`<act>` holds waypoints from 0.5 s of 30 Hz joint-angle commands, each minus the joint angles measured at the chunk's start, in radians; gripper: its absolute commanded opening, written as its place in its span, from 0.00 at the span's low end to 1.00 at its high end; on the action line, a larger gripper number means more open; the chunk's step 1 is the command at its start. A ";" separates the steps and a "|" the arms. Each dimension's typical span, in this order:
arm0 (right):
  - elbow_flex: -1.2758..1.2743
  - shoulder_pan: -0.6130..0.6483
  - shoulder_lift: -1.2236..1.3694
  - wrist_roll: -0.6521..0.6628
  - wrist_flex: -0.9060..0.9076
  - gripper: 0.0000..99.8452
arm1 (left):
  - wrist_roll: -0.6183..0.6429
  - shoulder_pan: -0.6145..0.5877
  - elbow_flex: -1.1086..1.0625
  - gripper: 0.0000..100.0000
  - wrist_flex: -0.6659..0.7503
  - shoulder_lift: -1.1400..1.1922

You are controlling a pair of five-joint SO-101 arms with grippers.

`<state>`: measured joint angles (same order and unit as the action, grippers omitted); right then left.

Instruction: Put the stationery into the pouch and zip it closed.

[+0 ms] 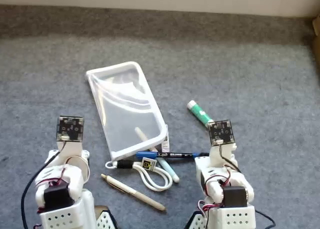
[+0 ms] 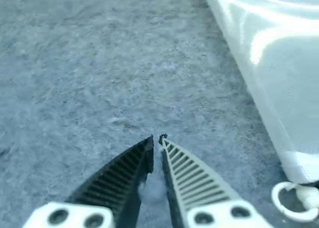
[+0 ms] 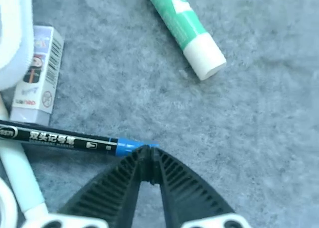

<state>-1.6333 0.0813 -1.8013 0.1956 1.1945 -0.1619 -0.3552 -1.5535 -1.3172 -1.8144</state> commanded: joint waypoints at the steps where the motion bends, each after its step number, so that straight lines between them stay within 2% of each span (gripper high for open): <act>1: 0.114 -0.012 -0.010 0.121 -0.038 0.01 | 0.006 -0.136 0.058 0.05 -0.002 -0.008; 9: 0.384 -0.005 0.096 0.129 -0.030 0.01 | 0.006 -0.232 0.056 0.05 0.046 -0.008; 12: 0.516 0.062 0.251 0.126 0.007 0.01 | 0.006 -0.259 0.058 0.05 0.046 -0.008; 15: 0.661 0.183 0.415 0.123 0.077 0.01 | 0.006 -0.269 0.058 0.05 0.046 -0.008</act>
<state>-1.1439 0.1611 -1.5451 0.3107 1.2206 -0.1619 -0.6022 -1.5520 -1.2927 -1.8144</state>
